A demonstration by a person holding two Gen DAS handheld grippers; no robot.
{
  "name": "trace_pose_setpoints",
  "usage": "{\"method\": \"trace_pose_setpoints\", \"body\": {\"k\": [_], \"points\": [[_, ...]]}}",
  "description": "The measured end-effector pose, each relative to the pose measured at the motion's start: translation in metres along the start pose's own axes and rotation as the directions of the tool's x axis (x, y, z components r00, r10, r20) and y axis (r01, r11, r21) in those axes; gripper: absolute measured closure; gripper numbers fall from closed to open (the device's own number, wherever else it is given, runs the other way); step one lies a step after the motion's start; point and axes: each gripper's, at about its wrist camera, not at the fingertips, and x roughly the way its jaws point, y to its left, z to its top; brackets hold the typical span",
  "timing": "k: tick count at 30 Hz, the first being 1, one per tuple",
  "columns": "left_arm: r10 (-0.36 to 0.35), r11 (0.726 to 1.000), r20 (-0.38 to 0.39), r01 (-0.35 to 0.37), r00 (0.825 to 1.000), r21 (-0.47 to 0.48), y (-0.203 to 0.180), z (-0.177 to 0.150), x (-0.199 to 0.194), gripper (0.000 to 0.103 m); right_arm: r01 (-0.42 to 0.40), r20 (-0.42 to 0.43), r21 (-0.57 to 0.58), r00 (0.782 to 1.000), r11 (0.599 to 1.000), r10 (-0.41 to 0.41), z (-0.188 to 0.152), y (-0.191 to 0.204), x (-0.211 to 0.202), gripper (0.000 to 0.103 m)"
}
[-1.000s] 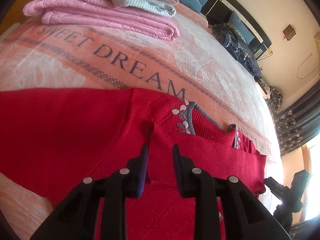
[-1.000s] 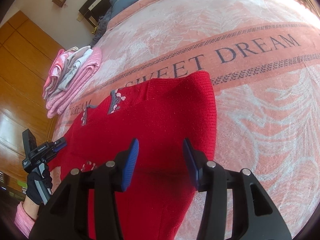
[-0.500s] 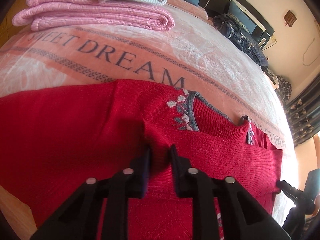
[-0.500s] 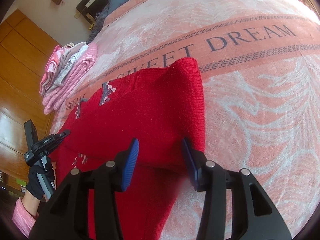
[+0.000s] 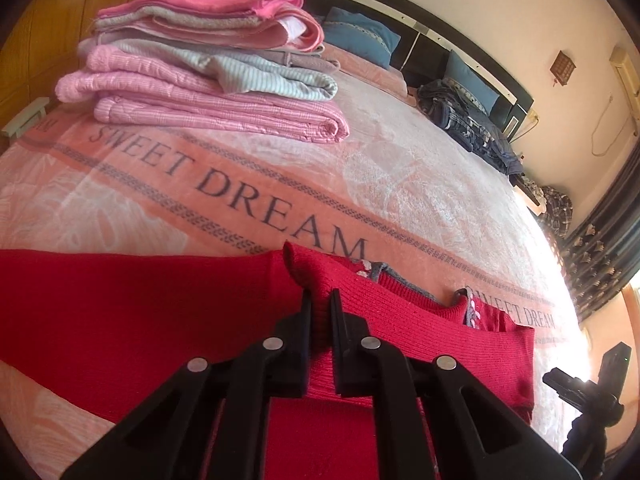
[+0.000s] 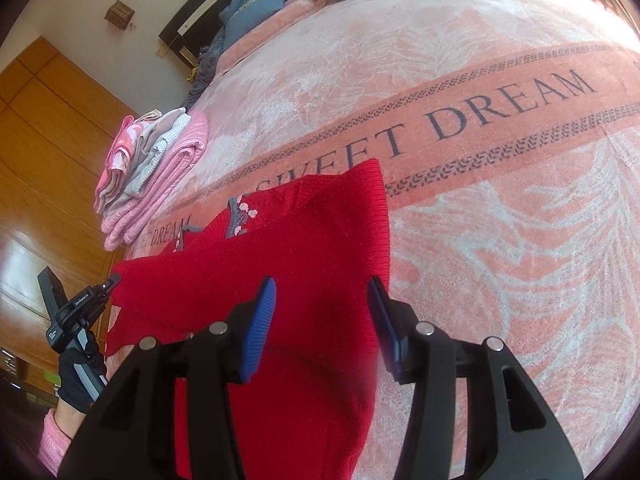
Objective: Fold small clothes
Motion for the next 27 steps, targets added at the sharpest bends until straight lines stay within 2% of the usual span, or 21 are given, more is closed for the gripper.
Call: {"method": "trace_pose_setpoints", "body": {"k": [2,3,5,7,11,14,17,20,23,27], "points": [[0.012,1.000,-0.026,-0.012,1.000,-0.005,0.012,-0.003,0.008,0.095,0.005,-0.022,-0.006,1.000,1.000,-0.006,-0.002,0.002,0.008,0.055],[-0.010,1.000,-0.068,0.010,0.998,-0.005,0.016,-0.006,0.017,0.095,0.013,-0.043,-0.014,0.999,1.000,-0.014,-0.003,0.003,0.015,0.054],[0.007,1.000,-0.126,-0.008,0.992,-0.011,0.026,-0.019,0.033,0.095,0.031,-0.085,-0.024,0.996,0.999,-0.033,-0.008,0.004,0.028,0.054],[0.020,0.999,-0.170,-0.026,0.985,-0.032,0.035,-0.030,0.047,0.092,0.081,-0.094,-0.055,0.992,0.995,-0.086,-0.012,0.005,0.035,0.056],[0.014,0.996,-0.151,-0.027,0.988,-0.087,0.046,-0.025,0.042,0.085,0.105,-0.078,-0.080,0.991,0.991,-0.112,-0.010,0.010,0.030,0.057],[0.032,0.991,-0.056,-0.039,0.998,-0.126,0.047,-0.011,0.018,0.085,0.017,-0.044,-0.042,0.999,0.999,-0.019,0.000,0.014,0.018,0.053],[-0.016,0.989,0.000,0.016,1.000,-0.150,0.039,-0.003,0.004,0.084,0.002,-0.007,-0.057,1.000,0.998,-0.002,0.014,0.028,0.015,0.048],[-0.067,0.993,-0.024,0.065,0.997,-0.103,0.018,-0.006,0.012,0.080,0.020,0.018,-0.044,1.000,0.999,-0.019,0.028,0.032,0.024,0.046],[-0.100,0.991,-0.086,0.092,0.991,-0.095,0.008,-0.015,0.033,0.079,0.050,0.026,0.016,0.998,0.999,-0.051,0.038,0.019,0.039,0.045],[-0.072,0.993,-0.173,0.054,0.982,-0.106,0.014,-0.033,0.064,0.080,0.087,0.003,0.079,0.996,0.993,-0.088,0.039,-0.008,0.059,0.047]]}}
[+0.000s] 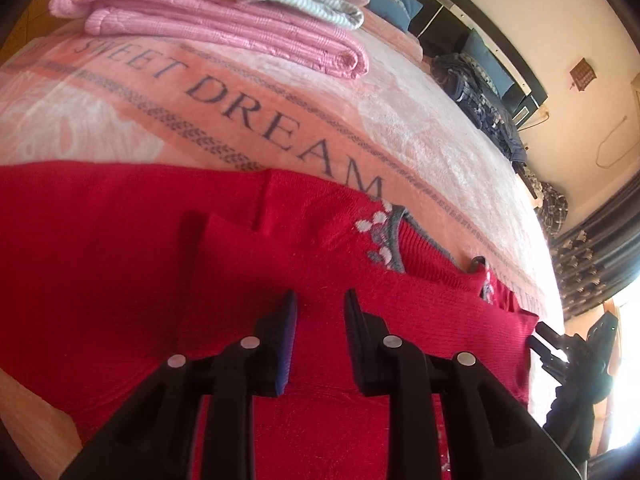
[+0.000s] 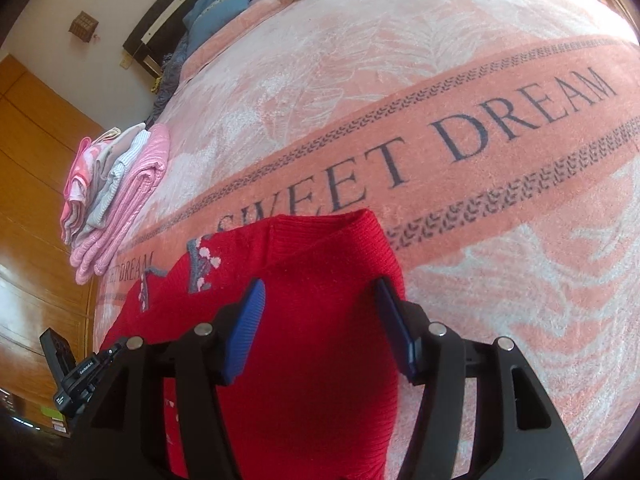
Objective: Fold small clothes
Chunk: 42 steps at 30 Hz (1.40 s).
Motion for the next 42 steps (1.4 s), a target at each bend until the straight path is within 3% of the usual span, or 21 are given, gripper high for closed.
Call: {"method": "trace_pose_setpoints", "body": {"k": [5,8,9,12,17,22,29,34,38,42], "points": [[-0.009,0.998,0.017,0.008,1.000,0.055,-0.002,-0.001,-0.003,0.079,-0.037,0.009,0.032,0.999,0.999,0.037,-0.002,-0.004,-0.010,0.047],[-0.028,0.999,0.035,0.027,0.999,0.034,0.001,0.000,-0.018,0.074,-0.157,-0.009,0.039,0.988,0.987,0.157,-0.014,0.003,-0.028,0.043],[-0.021,0.999,0.039,0.019,0.999,0.046,0.001,0.000,-0.022,0.073,-0.159,-0.037,0.012,0.987,0.987,0.159,-0.022,0.007,-0.032,0.043],[0.010,0.995,0.050,-0.015,0.999,0.103,0.003,-0.005,-0.032,0.064,-0.101,-0.089,-0.105,0.992,0.989,0.091,-0.046,0.019,-0.040,0.043],[0.055,0.990,0.018,-0.057,0.998,0.127,0.014,-0.014,-0.023,0.061,-0.063,-0.121,-0.074,0.991,0.995,0.054,-0.063,0.006,-0.024,0.045],[0.067,0.987,0.028,-0.070,0.997,0.146,0.011,-0.014,-0.023,0.058,-0.003,-0.107,-0.130,0.994,0.992,-0.011,-0.064,0.025,-0.025,0.038],[0.043,0.999,0.041,-0.043,0.998,0.008,0.051,0.002,-0.068,0.058,-0.100,-0.143,-0.099,0.986,0.990,0.085,-0.073,0.059,-0.017,0.038],[0.119,0.988,0.064,-0.112,0.991,-0.108,0.119,0.004,-0.123,0.057,-0.142,-0.199,-0.176,0.974,0.974,0.106,-0.090,0.104,-0.002,0.038],[0.186,0.956,0.092,-0.158,0.978,-0.248,0.191,-0.002,-0.166,0.057,-0.150,-0.229,-0.269,0.970,0.951,0.088,-0.107,0.140,0.009,0.038],[0.249,0.900,0.098,-0.193,0.963,-0.392,0.263,-0.009,-0.192,0.057,-0.160,-0.250,-0.324,0.965,0.932,0.079,-0.120,0.165,0.020,0.038]]}}
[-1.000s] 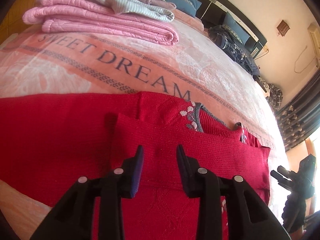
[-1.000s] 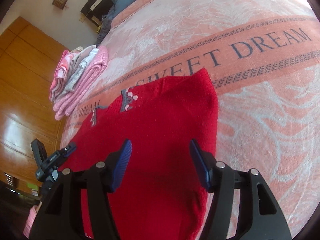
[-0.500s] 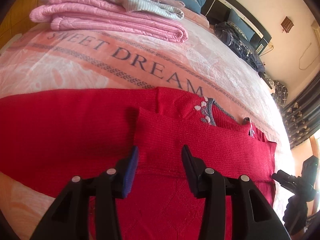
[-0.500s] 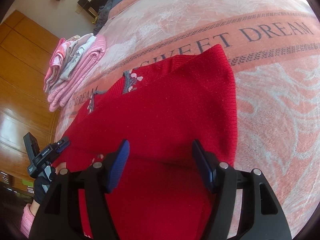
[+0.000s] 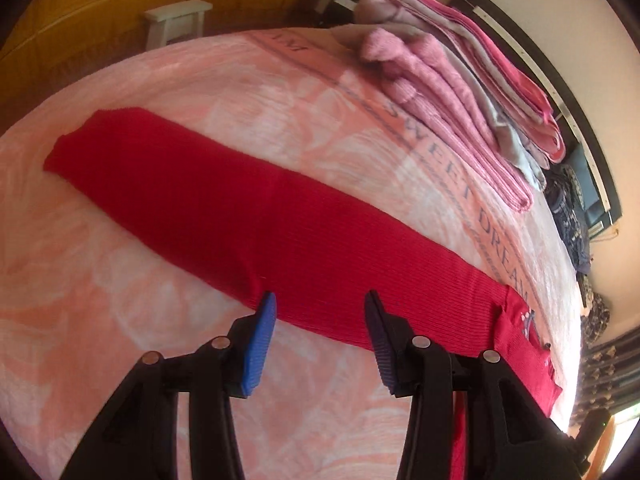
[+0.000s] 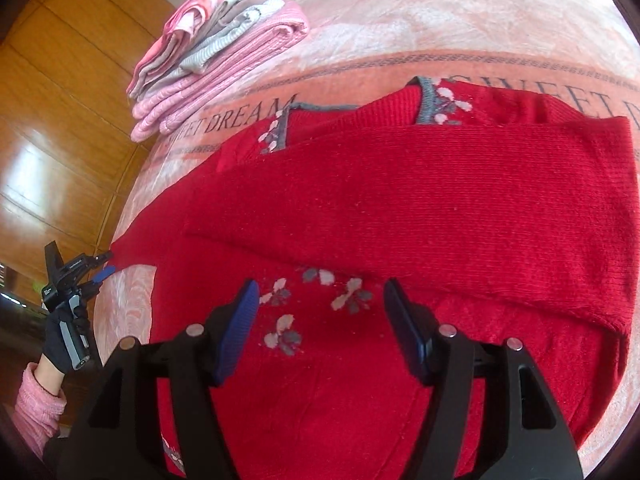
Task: Fold small clothes
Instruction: 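Move the left tool to the other sleeve cuff and grasp it, then fold the held sleeve across the sweater front toward the right tool, release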
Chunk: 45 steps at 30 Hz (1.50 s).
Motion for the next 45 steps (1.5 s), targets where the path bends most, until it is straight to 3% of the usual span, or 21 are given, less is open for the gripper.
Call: {"method": "trace_pose_setpoints", "body": {"k": [5,13,19,24,26,30,37,45], "points": [[0.018,0.986,0.031,-0.013,0.999,-0.169,0.071,0.016,0.004,0.057,-0.001,-0.022,-0.023,1.000,1.000,0.000,0.000,0.015,0.018,0.038],[-0.045,0.955,0.135,0.082,0.990,-0.286,0.112,0.042,0.008,0.057,0.026,-0.006,-0.023,1.000,0.999,-0.026,0.008,0.018,0.038,0.035],[-0.039,0.967,0.201,0.088,0.979,-0.241,0.115,0.060,0.012,0.057,0.047,0.012,-0.056,0.999,0.997,-0.046,0.007,0.022,0.043,0.032],[-0.023,0.977,0.223,0.069,0.975,-0.202,0.115,0.064,0.013,0.070,0.049,0.016,-0.069,0.999,0.996,-0.048,0.005,0.024,0.041,0.032],[-0.007,0.980,0.221,0.050,0.975,-0.192,0.117,0.064,0.012,0.084,0.039,0.015,-0.057,0.999,0.998,-0.038,0.004,0.022,0.039,0.033],[0.016,0.979,0.227,0.031,0.974,-0.200,0.120,0.063,0.010,0.097,0.018,0.011,-0.036,1.000,0.999,-0.017,0.000,0.018,0.032,0.033],[0.009,0.990,0.279,0.030,0.960,-0.136,0.088,0.059,0.000,0.099,0.009,0.009,-0.021,1.000,1.000,-0.009,-0.008,0.009,0.015,0.033],[-0.144,0.988,0.255,0.126,0.956,0.085,-0.014,0.036,0.006,0.099,0.025,0.017,0.011,1.000,1.000,-0.025,-0.019,-0.018,-0.006,0.033]]}}
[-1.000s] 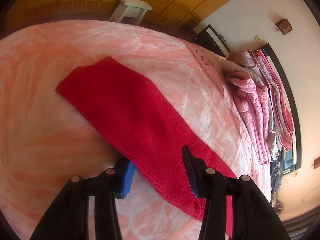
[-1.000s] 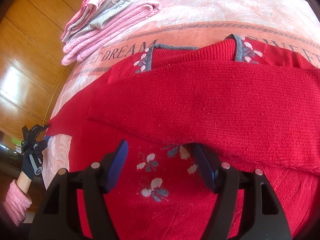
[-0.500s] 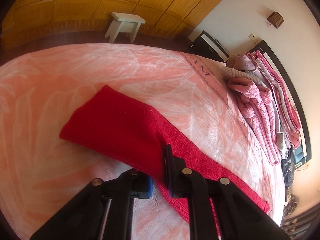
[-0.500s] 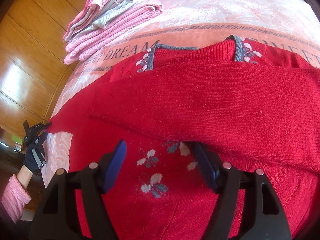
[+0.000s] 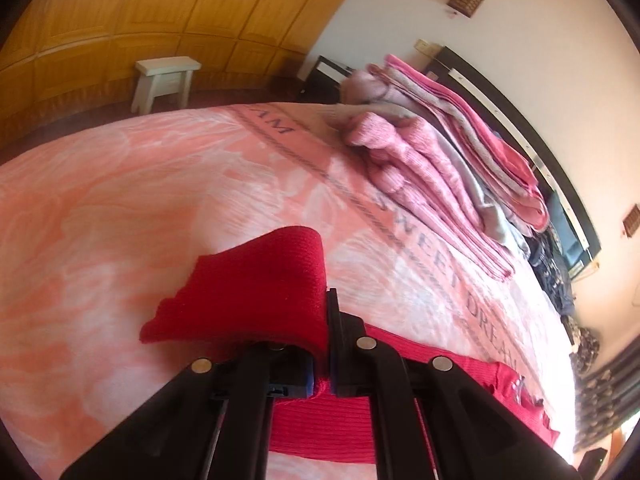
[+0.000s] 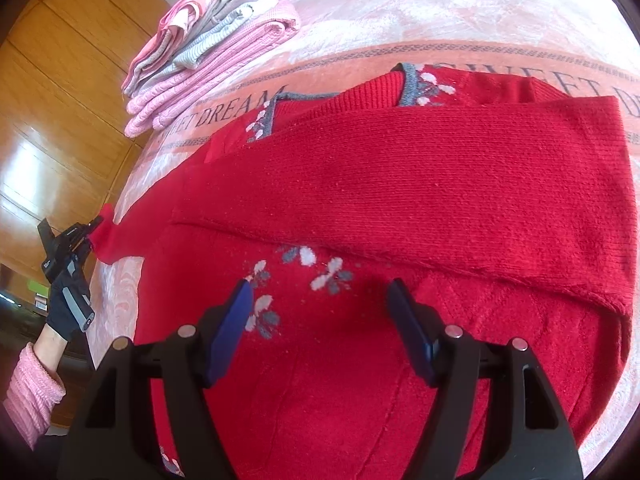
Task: Fold small clothes
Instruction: 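Fold the held sleeve across the sweater front toward the right tool, release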
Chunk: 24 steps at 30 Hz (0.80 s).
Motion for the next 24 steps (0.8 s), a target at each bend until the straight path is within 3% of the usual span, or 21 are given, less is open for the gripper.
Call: {"method": "trace_pose_setpoints", "body": {"k": [10,16,24], "points": [[-0.167,0.959,-0.133,0.192,0.977,0.206,-0.148,-0.071,0.032,0.099,0.001,0.006,0.063,1.000,0.998,-0.001,-0.024,-0.042,-0.025,0.033],[-0.236,0.924,-0.214,0.287,0.948,0.252,-0.215,-0.117,0.044,0.099,-0.018,0.012,0.082,1.000,0.996,0.017,-0.037,-0.056,-0.040,0.033],[-0.303,0.848,-0.316,0.406,0.899,0.342,-0.292,-0.181,0.047,0.099,-0.035,0.018,0.096,0.999,0.995,0.034,-0.045,-0.068,-0.051,0.033]]}}
